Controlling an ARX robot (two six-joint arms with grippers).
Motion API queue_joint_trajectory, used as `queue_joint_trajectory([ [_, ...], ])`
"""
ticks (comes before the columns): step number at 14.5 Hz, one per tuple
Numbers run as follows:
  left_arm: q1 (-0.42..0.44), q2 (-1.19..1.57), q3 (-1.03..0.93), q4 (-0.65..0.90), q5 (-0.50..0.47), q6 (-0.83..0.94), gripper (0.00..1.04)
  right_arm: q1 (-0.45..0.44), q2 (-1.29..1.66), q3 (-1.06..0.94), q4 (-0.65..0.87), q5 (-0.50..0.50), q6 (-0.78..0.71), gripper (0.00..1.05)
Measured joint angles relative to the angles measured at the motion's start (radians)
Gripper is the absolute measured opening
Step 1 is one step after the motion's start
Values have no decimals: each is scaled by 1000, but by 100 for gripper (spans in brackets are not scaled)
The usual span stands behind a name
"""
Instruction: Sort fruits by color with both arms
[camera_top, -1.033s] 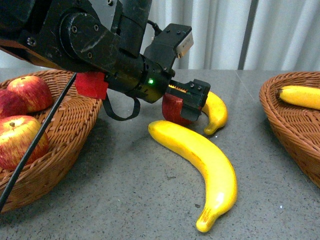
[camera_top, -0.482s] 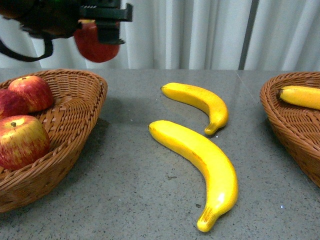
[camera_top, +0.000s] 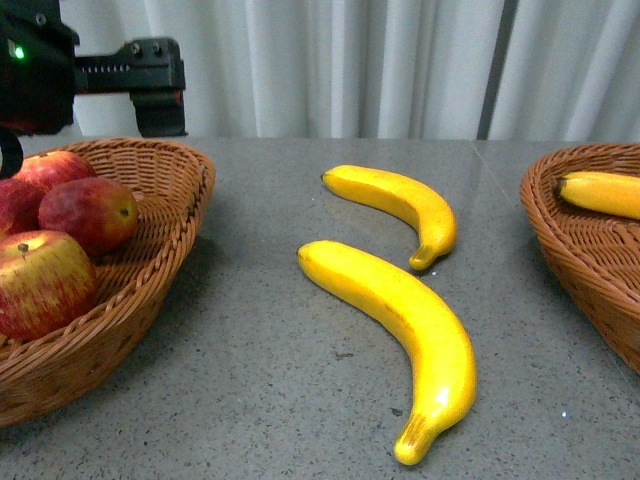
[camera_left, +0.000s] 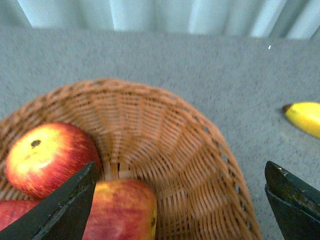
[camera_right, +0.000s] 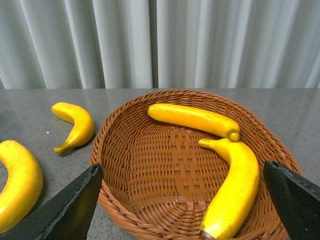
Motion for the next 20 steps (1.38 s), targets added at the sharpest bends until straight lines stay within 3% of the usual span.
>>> queue_joint_trajectory([
  [7,-45,-89,-40,66,-16,76,98,0,0,0,0,0,0,98],
  [9,-131,-233,-144,142,-57,176,98,0,0,0,0,0,0,98],
  [12,-192,-370,-244,145,-138,264,98,0,0,0,0,0,0,98],
  [13,-214,-455,-334,258,-201,264,92,0,0,0,0,0,0,98],
  [14,-205,-557,-433,328,-203,208,81,0,0,0,0,0,0,98],
  [16,-114,-767,-649,336,-156,124,56,0,0,0,0,0,0,98],
  [20,2,-919,-806,328,-22,97,5,0,0,0,0,0,0,98],
])
